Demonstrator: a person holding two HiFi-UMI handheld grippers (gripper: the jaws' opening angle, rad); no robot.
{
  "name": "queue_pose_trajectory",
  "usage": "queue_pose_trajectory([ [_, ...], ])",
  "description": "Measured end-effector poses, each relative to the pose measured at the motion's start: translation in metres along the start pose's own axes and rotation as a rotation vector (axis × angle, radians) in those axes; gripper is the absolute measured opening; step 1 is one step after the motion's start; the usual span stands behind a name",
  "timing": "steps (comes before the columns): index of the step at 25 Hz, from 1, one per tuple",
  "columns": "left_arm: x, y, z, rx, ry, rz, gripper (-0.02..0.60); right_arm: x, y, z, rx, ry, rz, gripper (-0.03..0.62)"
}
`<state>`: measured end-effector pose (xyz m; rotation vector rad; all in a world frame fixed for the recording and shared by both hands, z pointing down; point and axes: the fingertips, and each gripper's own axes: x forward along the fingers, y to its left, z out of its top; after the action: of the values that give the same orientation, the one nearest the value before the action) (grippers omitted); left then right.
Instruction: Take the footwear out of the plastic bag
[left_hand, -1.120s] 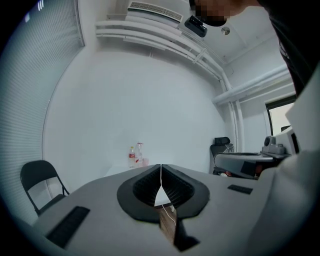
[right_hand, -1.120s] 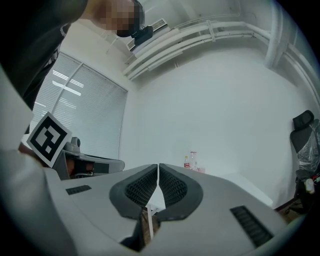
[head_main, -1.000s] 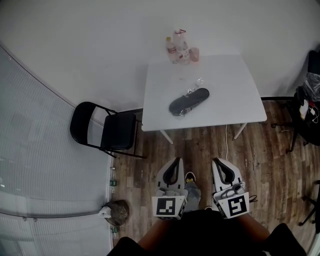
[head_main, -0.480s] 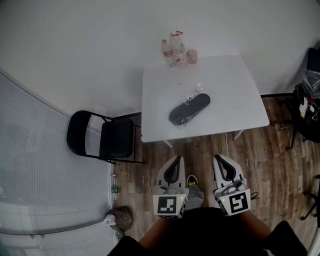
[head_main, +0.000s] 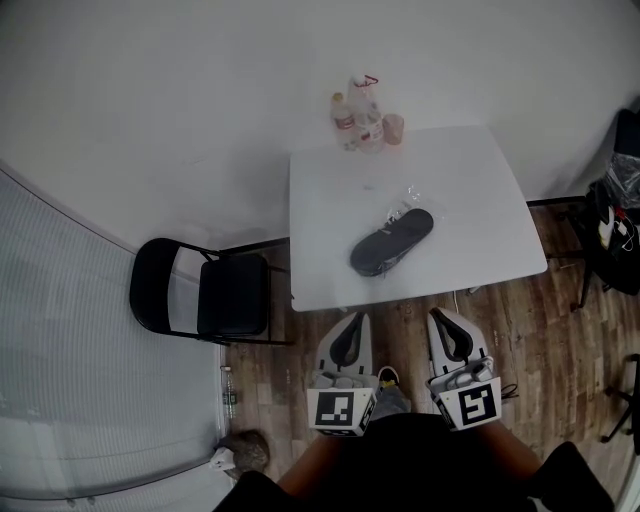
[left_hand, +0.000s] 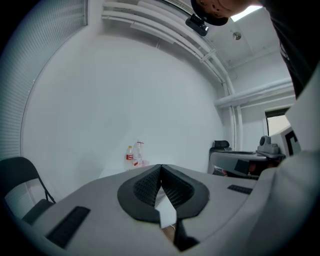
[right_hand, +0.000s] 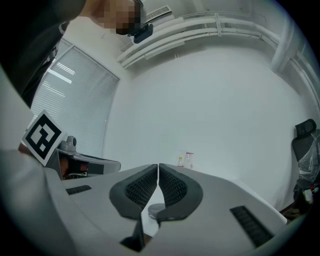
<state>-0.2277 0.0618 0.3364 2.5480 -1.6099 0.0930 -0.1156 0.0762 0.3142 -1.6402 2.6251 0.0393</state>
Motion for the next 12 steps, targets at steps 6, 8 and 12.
queue_pose_trajectory([
  [6, 0.013, 0.032, 0.003, -0.02, -0.001, -0.032, 0.023, 0.033, -0.005, -0.002, -0.041, 0.025, -0.053, 0.025],
  [8, 0.016, 0.038, 0.001, -0.021, 0.002, -0.037, 0.023, 0.037, -0.008, -0.003, -0.055, 0.028, -0.07, 0.025],
  [12, 0.016, 0.042, -0.002, -0.031, 0.007, -0.049, 0.023, 0.037, -0.008, -0.011, -0.064, 0.043, -0.079, 0.025],
])
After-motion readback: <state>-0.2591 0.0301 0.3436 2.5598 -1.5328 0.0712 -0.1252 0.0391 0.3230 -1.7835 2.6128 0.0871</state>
